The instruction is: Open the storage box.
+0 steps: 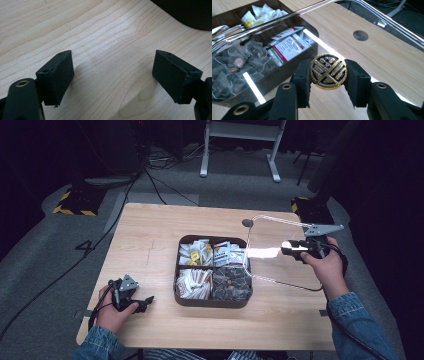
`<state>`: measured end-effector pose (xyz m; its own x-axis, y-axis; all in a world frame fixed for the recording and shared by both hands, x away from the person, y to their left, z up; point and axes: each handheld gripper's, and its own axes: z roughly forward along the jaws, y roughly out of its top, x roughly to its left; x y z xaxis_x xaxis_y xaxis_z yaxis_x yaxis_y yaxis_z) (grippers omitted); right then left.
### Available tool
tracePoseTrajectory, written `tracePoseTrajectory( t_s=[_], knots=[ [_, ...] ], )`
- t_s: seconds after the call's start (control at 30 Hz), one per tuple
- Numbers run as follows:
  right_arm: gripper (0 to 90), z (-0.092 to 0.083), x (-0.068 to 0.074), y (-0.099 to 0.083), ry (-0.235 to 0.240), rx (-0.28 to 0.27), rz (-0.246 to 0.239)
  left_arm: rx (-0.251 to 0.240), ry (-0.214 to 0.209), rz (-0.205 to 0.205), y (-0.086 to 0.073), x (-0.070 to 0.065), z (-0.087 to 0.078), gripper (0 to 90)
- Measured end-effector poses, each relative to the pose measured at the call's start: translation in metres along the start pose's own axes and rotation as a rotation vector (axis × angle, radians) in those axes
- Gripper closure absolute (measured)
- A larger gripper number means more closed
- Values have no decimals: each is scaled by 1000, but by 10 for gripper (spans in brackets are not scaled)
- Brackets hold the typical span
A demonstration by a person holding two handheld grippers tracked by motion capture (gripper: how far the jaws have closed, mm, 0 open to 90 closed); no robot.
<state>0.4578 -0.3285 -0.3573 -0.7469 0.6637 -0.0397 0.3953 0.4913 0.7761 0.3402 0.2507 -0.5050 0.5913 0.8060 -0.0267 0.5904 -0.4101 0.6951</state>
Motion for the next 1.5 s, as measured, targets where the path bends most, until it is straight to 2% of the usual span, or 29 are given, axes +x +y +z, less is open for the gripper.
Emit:
tracePoseTrajectory(
  t_s=[0.43,0.77,1.3,1.5],
  knots=[
    [590,-4,-21,-29,-35,25,56,-1,2,2,0,0,0,179],
    [591,7,-35,-56,-55,69,95,-1,2,2,0,0,0,179],
    [591,32,-42,-89,-51,105,160,-1,2,3,0,0,0,179],
    [591,39,-42,-99,-49,97,184,0,0,-1,0,0,0,179]
  ],
)
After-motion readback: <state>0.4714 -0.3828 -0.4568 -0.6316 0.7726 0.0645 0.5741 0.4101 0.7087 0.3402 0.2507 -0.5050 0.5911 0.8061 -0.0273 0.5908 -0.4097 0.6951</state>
